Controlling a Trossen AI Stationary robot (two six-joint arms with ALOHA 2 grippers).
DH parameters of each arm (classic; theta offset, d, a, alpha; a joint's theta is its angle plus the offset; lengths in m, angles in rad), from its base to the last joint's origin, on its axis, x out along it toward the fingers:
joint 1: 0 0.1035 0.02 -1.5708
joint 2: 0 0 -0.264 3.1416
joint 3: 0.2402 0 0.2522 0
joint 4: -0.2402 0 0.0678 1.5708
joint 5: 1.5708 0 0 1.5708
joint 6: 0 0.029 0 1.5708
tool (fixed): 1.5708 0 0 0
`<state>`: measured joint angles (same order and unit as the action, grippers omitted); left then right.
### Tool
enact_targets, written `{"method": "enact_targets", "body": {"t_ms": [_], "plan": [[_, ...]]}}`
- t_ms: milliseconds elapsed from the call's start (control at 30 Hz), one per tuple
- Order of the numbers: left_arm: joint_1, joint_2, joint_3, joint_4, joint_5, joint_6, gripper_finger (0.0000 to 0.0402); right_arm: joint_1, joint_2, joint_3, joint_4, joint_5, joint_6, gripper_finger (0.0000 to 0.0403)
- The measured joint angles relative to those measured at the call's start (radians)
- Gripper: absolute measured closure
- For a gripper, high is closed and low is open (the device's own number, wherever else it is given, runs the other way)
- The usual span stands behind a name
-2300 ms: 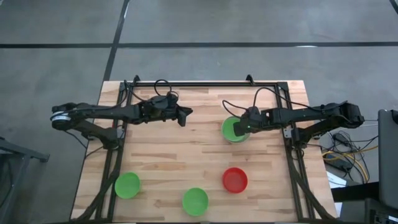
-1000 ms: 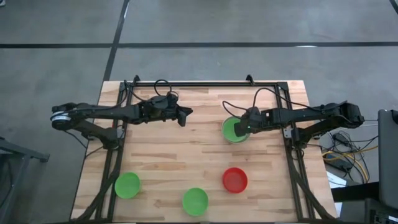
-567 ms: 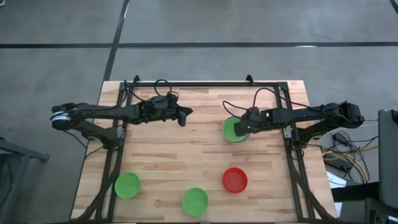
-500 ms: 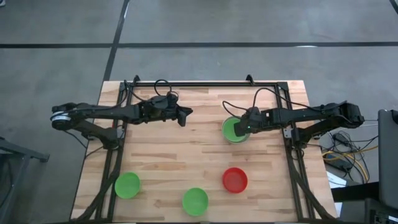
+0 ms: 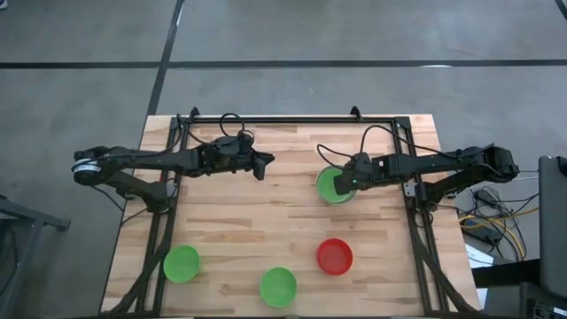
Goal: Nest bowls inside each other
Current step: Stack the top green bowl on the grey bowl
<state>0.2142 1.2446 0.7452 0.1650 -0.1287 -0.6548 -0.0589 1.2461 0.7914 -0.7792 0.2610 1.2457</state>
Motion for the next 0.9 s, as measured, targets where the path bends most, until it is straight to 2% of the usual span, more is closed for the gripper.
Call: {"method": "enact_targets", "body": {"t_ms": [200, 900], "plan": [[0.000, 0.000, 0.000, 0.000, 0.000, 0.000, 0.0333, 0.000, 0.000, 0.000, 0.002, 0.010, -0.015, 0.0379], [0.000, 0.000, 0.000, 0.000, 0.000, 0.000, 0.0333, 0.000, 0.000, 0.000, 0.010, 0.026, -0.026, 0.0385]]}}
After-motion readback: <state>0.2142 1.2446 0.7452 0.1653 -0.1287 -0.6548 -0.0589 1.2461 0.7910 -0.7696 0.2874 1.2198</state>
